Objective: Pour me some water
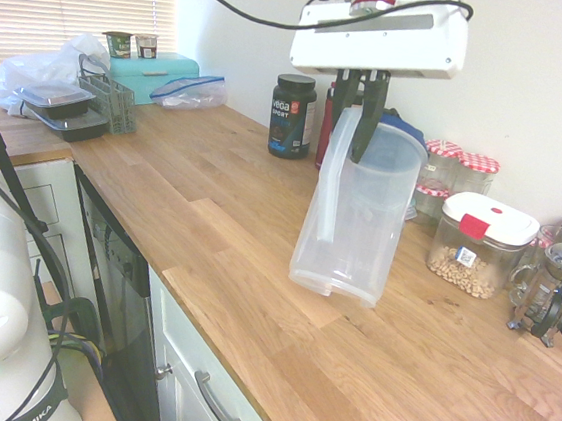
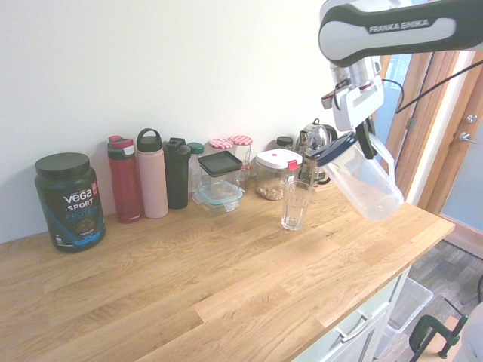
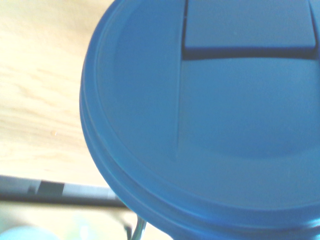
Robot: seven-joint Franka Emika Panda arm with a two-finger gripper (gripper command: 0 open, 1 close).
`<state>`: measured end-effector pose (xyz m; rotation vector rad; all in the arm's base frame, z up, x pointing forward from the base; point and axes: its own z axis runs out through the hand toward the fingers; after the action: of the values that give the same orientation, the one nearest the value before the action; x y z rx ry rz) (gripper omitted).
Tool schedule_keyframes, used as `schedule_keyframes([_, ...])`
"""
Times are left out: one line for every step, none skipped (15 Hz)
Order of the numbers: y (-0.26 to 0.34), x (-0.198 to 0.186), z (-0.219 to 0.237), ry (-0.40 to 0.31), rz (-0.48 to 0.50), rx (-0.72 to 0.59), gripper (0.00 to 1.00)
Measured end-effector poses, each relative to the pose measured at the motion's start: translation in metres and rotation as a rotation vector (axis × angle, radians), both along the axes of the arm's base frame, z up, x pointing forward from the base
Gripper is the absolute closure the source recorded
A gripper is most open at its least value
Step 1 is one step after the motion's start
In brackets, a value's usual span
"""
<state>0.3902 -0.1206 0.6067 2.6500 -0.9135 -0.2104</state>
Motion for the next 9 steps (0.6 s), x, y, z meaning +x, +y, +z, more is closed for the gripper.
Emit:
schedule_keyframes([-0.005, -0.017, -0.002, -0.051, 0.010, 0.009, 1.00])
schedule_keyframes([-0.012, -0.033, -0.006, -0.093, 0.018, 0.021, 1.00])
schedule_keyframes([-0.020, -0.050, -0.013, -0.136, 0.028, 0.032, 1.00])
schedule_keyframes([-0.029, -0.067, -0.021, -0.179, 0.032, 0.043, 1.00])
schedule_keyframes([-0.038, -0.083, -0.031, -0.221, 0.029, 0.056, 1.00])
schedule_keyframes([-0.048, -0.100, -0.044, -0.264, 0.020, 0.071, 1.00])
schedule_keyframes([-0.056, -0.117, -0.058, -0.304, 0.005, 0.090, 1.00])
schedule_keyframes([-0.060, -0.133, -0.073, -0.342, -0.009, 0.109, 1.00])
schedule_keyframes([-0.062, -0.147, -0.088, -0.380, -0.019, 0.122, 1.00])
